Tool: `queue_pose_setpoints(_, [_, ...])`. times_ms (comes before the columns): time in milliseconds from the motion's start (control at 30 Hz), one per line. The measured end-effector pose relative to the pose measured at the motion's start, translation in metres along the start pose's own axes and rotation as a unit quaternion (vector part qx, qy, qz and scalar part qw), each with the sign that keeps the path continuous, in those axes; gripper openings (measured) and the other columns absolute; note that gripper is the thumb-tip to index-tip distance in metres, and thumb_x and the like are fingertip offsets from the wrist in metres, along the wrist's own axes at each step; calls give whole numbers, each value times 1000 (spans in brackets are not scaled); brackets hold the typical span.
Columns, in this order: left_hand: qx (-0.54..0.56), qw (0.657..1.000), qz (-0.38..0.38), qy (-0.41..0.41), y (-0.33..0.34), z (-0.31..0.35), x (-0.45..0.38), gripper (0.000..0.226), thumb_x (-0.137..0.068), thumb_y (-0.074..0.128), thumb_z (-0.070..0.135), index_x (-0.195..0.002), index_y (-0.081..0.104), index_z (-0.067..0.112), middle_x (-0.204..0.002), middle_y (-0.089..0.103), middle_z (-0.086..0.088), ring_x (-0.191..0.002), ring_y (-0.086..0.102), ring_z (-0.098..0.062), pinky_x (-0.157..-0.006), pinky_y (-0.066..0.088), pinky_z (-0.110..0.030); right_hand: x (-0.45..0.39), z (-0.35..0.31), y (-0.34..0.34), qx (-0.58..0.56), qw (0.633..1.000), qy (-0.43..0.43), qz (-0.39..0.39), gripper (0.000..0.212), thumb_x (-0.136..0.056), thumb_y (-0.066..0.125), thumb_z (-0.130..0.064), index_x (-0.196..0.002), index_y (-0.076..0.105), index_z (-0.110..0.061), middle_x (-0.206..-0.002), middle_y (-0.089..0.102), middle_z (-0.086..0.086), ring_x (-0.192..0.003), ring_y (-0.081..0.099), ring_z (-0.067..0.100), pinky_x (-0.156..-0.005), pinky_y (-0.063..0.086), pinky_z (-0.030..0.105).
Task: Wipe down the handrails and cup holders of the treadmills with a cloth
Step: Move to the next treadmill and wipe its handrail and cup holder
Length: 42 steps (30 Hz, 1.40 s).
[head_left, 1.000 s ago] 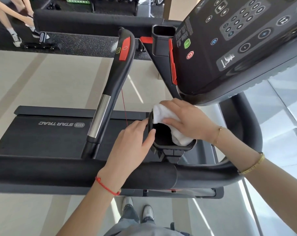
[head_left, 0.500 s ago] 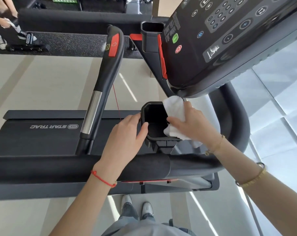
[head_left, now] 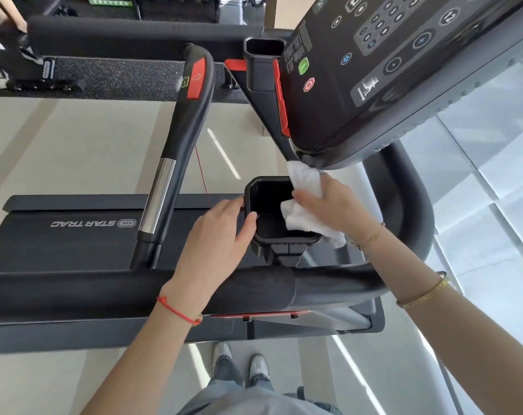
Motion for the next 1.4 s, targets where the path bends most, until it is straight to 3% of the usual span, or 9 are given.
queue_pose_setpoints(167, [4, 1000, 3, 1, -1, 1, 0, 41, -101, 40, 40, -134, 54, 21, -111, 64, -1, -99, 62, -22, -83, 52, -38, 23, 9, 18, 121, 991, -41, -26, 21, -98, 42, -31, -112, 42, -16, -87, 51, -4, -68, 46, 11, -52, 38, 13])
queue_pose_setpoints(267, [3, 1000, 2, 1, -1, 2, 0, 40, -101, 40, 40, -135, 53, 22, -109, 63, 0, -98, 61, -21, -82, 52, -37, 24, 1, 9, 56, 998, -18, 23, 21, -94, 49, -29, -87, 37, -14, -83, 48, 0, -79, 43, 23, -61, 28, 25])
queue_pose_setpoints(467, [-4, 1000, -5, -3, 0, 2, -1, 45, -101, 39, 39, -139, 50, 19, -112, 62, 2, -100, 60, -19, -82, 49, -33, 10, -34, 1, 78, 984, -156, 49, 56, -89, 60, -14, -140, 36, -8, -131, 44, 15, -115, 46, 32, -84, 28, 23])
queue_pose_setpoints(567, [-9, 1000, -7, -4, 1, 2, -1, 45, -100, 39, 39, -139, 51, 19, -110, 62, 2, -100, 59, -18, -81, 46, -30, -5, -54, 4, 162, 957, -240, 21, 57, -91, 56, -14, -144, 36, -11, -131, 47, 10, -121, 44, 28, -100, 33, 28])
queue_pose_setpoints(700, [-15, 1000, -9, -8, 1, 2, -1, 44, -100, 38, 39, -136, 52, 19, -106, 61, 2, -97, 59, -17, -80, 47, -31, -24, -76, 12, 144, 930, -326, -88, 49, -96, 54, -15, -143, 39, -13, -126, 51, 9, -113, 50, 24, -96, 39, 35])
queue_pose_setpoints(967, [-12, 1000, -3, -15, -1, 1, 1, 47, -100, 38, 40, -142, 48, 21, -115, 62, 5, -105, 58, -13, -84, 40, -22, -10, -40, -2, 93, 954, -279, -55, 56, -94, 59, -22, -144, 37, -12, -125, 49, 12, -115, 47, 29, -100, 33, 29])
queue_pose_setpoints(1200, [-19, 1000, -9, -14, 0, 2, 0, 42, -100, 39, 39, -135, 53, 20, -105, 62, 3, -97, 59, -16, -80, 43, -27, -23, -72, 15, 167, 922, -341, -69, 50, -97, 49, -16, -145, 36, -13, -123, 50, 9, -110, 48, 25, -95, 36, 32])
queue_pose_setpoints(1333, [-9, 1000, -11, -13, -2, 3, 1, 45, -100, 38, 40, -138, 51, 21, -110, 62, 4, -102, 59, -15, -87, 46, -31, -10, -48, 8, 166, 953, -251, -6, 58, -95, 53, -21, -148, 29, -15, -129, 46, 10, -117, 45, 29, -100, 32, 29])
queue_pose_setpoints(1400, [-9, 1000, -10, -10, -2, 3, 1, 45, -100, 39, 39, -139, 51, 21, -112, 63, 2, -104, 59, -17, -88, 47, -32, 0, -35, 4, 105, 978, -180, 29, 64, -93, 58, -22, -148, 27, -15, -131, 44, 14, -118, 43, 30, -88, 25, 20])
Point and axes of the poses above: each hand's wrist, its own x-axis away from the middle knuckle, its own y-axis out of the palm, z = x × y, the point moved 7 cm from there along -x, towards the middle knuckle
